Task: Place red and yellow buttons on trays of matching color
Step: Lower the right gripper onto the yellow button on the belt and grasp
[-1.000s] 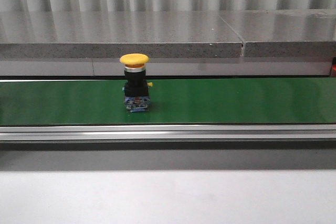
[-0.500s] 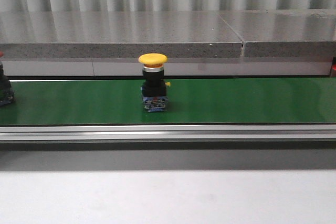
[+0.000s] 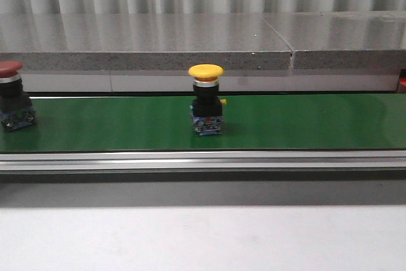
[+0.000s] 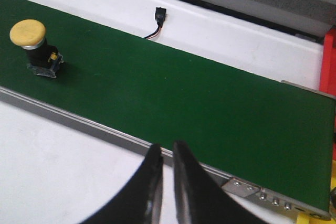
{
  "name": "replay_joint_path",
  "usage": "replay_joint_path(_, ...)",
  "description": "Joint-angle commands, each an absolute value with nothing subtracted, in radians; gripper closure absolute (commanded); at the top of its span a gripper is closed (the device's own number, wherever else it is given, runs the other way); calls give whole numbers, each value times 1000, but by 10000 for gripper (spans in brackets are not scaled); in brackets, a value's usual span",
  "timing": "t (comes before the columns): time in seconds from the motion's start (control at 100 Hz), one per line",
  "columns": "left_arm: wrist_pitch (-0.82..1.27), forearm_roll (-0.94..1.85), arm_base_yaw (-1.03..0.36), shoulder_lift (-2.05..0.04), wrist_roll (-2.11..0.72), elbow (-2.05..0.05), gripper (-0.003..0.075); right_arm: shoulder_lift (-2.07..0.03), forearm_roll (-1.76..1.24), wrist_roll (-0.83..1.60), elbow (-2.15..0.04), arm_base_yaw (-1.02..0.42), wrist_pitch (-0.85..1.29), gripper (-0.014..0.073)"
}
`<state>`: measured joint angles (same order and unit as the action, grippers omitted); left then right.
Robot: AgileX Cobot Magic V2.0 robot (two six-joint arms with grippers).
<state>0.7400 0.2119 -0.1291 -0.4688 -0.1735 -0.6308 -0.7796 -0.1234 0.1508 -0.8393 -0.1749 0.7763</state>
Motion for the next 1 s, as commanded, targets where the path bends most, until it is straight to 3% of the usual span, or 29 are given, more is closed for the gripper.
replay_joint_path(0.0,662,232,-137,-473,-173,-657,740,-870,-122,158,-928,-178,736,323)
replay_joint_path(0.14,662,232,-137,-473,-173,-657,740,-1014,-152,158,-1045,-187,792,24)
replay_joint_path(0.23,662,232,-137,-473,-173,-657,740,-1103,-152,158,-1126,-214,858,-73)
replay_joint_path(0.63,662,232,-137,-473,-173,-657,740,-1419,-158,158,-1356,-372,1009,-61)
replay_joint_path(0.99,662,232,-137,-473,-173,-657,740,-1622,-240,204,-1467,-406,1098,-61)
